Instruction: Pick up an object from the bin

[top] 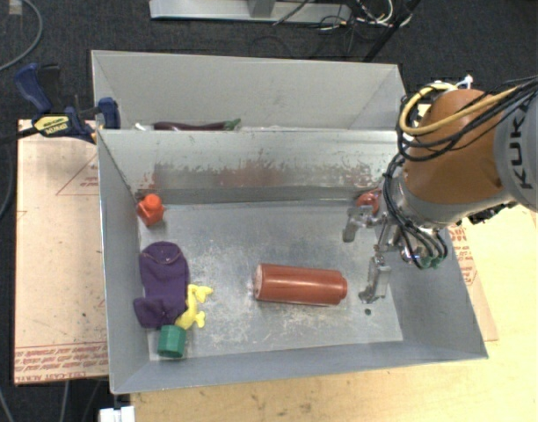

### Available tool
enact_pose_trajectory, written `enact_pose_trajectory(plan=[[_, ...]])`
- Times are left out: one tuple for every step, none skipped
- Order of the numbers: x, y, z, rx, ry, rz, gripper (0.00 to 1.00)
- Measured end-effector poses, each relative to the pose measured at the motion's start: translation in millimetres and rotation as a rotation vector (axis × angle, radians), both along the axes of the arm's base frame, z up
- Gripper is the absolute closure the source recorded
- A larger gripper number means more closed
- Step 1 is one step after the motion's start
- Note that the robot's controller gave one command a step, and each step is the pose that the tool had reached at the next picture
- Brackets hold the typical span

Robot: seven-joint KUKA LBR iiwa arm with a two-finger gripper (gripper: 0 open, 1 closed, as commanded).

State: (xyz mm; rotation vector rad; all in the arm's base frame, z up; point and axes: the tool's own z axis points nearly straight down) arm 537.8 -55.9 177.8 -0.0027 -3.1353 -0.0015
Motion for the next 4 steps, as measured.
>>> enact_pose_trajectory(plan=[[1.4,0,5,-0.001,-0.007,0.001,0.00],[1.8,1,3,-0.001,-0.010,0.010,0.00],[-15.5,-13,-33,0.001,-0.011,0.216,0.00],[9.1,6,-80,-0.005,-0.016,0.231,0.00]])
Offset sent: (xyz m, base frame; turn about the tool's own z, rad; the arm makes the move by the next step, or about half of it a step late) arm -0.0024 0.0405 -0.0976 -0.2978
